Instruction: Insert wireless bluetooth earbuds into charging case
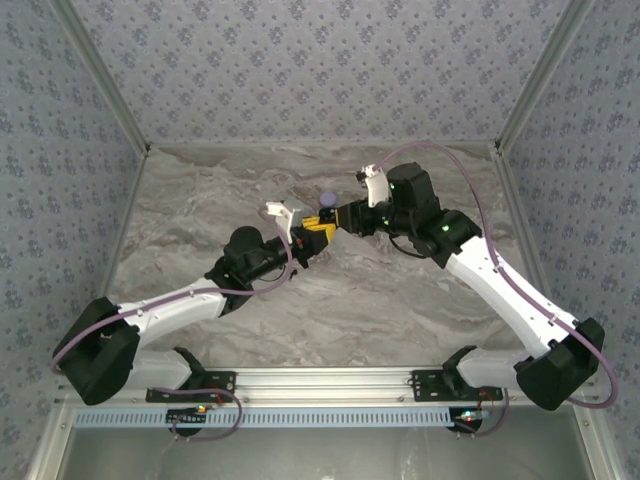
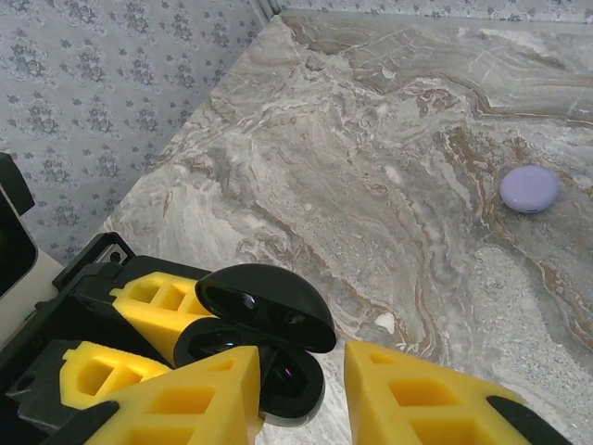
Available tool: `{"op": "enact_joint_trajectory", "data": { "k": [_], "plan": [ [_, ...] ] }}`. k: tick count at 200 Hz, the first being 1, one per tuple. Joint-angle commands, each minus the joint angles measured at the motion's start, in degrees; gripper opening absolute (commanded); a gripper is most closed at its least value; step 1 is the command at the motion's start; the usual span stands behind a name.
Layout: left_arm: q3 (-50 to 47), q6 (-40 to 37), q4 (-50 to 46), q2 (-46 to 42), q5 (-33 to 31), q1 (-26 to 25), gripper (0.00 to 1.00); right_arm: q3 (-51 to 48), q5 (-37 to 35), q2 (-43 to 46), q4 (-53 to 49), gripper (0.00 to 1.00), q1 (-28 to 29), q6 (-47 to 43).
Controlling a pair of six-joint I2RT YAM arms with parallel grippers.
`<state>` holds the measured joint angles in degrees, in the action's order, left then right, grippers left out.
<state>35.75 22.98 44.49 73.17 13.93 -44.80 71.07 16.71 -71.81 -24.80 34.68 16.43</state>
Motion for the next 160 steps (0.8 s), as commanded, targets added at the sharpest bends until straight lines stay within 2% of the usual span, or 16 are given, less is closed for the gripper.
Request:
{"op": "enact_joint_trajectory", "data": {
  "k": [1, 102, 160],
  "plan": [
    [2.04, -0.7, 2.27, -1.71, 0.63, -0.56, 0.17, 2.01, -0.93, -1.12, -2.27, 0.3, 0.45, -1.21],
    [2.63, -0.77, 2.12, -1.54, 2.58, -0.56, 0.17, 3.33, -0.01, -2.63, -2.98, 0.29, 0.96, -1.84],
    [2.52, -1.35, 0.83, -1.78, 3.06, -0.59, 0.17, 4.46, 0.7, -3.67, -4.25, 0.33, 1.3, -2.76]
  ]
}}
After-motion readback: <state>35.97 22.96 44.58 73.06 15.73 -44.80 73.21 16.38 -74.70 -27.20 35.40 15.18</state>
